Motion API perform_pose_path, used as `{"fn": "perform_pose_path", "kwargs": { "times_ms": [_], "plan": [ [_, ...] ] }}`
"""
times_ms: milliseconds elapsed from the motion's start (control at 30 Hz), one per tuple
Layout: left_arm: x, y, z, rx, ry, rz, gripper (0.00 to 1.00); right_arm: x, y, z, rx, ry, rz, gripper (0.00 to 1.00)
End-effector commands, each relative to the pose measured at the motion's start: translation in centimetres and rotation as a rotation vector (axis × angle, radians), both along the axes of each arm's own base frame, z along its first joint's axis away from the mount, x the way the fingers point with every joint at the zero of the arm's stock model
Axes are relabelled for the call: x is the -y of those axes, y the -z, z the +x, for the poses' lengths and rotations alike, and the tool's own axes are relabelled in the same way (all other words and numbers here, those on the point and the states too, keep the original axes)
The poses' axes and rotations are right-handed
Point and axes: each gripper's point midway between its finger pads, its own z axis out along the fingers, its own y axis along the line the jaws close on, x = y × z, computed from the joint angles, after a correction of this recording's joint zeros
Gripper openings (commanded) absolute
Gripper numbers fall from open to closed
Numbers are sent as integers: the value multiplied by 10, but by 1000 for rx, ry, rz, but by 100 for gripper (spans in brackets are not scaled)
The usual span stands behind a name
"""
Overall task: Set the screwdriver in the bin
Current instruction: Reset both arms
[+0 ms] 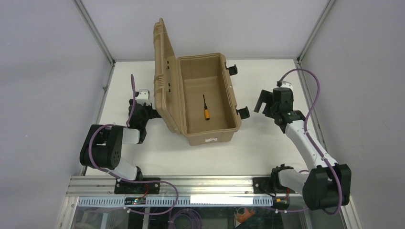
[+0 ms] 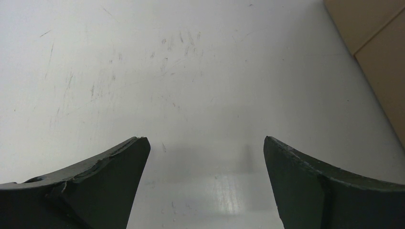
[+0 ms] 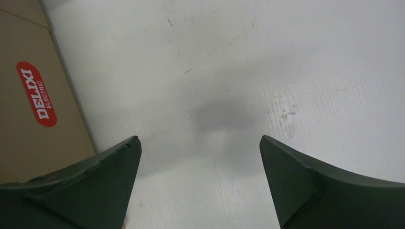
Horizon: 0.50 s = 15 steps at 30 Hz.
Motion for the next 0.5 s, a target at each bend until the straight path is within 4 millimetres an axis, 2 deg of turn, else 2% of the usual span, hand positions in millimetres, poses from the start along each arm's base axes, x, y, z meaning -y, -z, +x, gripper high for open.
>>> {"fn": "perform_pose_path", "kwargs": {
  "times_ms": [0,467],
  "plan": [
    [-1,-17,4,58,2,-16,99,-6,-21,13,159,10,69,99],
    [-1,-17,4,57,3,-17,99,-7,-14,14,155,3,71,99]
  ]
}}
